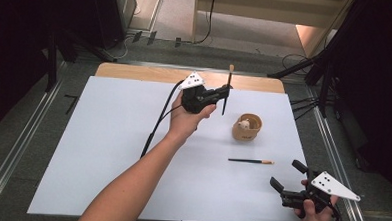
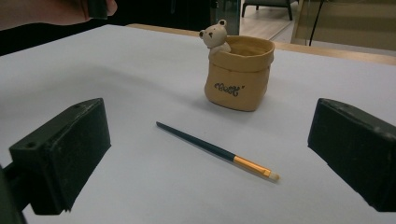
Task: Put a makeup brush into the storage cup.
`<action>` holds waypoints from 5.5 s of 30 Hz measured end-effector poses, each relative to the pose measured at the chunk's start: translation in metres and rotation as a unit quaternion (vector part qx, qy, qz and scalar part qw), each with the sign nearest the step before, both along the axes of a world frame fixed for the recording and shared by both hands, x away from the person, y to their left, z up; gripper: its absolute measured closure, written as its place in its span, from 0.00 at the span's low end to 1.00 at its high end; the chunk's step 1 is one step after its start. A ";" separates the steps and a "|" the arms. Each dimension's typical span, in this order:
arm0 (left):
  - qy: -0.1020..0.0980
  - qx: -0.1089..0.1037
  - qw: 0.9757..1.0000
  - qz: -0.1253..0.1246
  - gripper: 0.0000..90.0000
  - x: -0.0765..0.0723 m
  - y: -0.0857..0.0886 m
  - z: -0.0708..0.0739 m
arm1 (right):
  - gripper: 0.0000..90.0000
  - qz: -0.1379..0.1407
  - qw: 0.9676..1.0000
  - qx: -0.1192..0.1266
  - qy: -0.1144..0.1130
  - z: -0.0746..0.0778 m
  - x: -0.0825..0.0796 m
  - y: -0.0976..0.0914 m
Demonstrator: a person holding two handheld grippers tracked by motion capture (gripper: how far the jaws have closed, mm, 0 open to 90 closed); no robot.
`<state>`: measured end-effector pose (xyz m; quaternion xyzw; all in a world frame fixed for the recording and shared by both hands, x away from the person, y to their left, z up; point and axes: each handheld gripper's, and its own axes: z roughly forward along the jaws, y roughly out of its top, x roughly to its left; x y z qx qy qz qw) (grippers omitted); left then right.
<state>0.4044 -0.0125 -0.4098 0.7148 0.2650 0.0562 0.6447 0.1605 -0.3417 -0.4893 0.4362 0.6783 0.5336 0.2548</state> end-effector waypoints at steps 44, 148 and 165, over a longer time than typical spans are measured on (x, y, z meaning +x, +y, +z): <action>0.006 -0.020 0.999 -0.025 0.95 0.005 -0.061 -0.017 | 0.00 0.005 1.000 0.007 0.002 -0.001 0.000 0.001; 0.012 0.043 0.996 -0.077 0.00 -0.021 0.029 -0.031 | 0.00 0.017 1.000 0.002 0.015 -0.003 0.008 0.001; 0.010 0.048 0.997 -0.062 0.00 -0.029 0.054 -0.028 | 0.00 0.055 0.998 -0.036 0.023 0.012 0.017 0.003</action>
